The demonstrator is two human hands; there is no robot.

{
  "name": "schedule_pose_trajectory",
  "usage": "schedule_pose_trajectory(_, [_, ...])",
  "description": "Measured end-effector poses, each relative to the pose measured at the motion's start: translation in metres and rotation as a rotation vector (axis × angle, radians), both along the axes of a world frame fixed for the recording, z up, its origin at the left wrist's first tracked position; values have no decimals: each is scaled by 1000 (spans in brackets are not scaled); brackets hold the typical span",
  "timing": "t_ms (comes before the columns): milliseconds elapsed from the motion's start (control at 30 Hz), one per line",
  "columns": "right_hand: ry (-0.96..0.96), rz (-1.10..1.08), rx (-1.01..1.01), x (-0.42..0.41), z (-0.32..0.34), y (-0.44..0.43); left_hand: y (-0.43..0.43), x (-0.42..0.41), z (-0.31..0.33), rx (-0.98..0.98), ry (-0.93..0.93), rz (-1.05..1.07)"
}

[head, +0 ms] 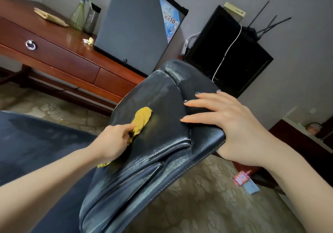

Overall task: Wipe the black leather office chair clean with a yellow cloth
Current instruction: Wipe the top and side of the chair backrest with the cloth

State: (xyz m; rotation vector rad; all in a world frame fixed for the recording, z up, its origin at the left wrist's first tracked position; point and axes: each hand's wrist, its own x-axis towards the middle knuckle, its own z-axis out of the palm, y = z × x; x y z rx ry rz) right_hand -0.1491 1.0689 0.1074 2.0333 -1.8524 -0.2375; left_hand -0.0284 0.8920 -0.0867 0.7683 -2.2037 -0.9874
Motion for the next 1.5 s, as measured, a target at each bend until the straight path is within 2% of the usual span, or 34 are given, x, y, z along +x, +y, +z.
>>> schedule_pose_trajectory(333, [48,7,-35,2,-2,1,20,51,-12,81,-118,-170])
schedule_pose_trajectory(633, [37,12,-35,2,-1,2,43,48,41,32,146,-312])
schedule_pose_trajectory(967, [-6,20,-1,1,1,1,21,-1,68,21,157,-263])
schedule_pose_trajectory(1200, [0,28,8,0,1,0,-8,-35,65,-48,86,-163])
schedule_pose_trajectory(1500, [17,55,6,-2,0,0,-34,-49,44,47,-53,-84])
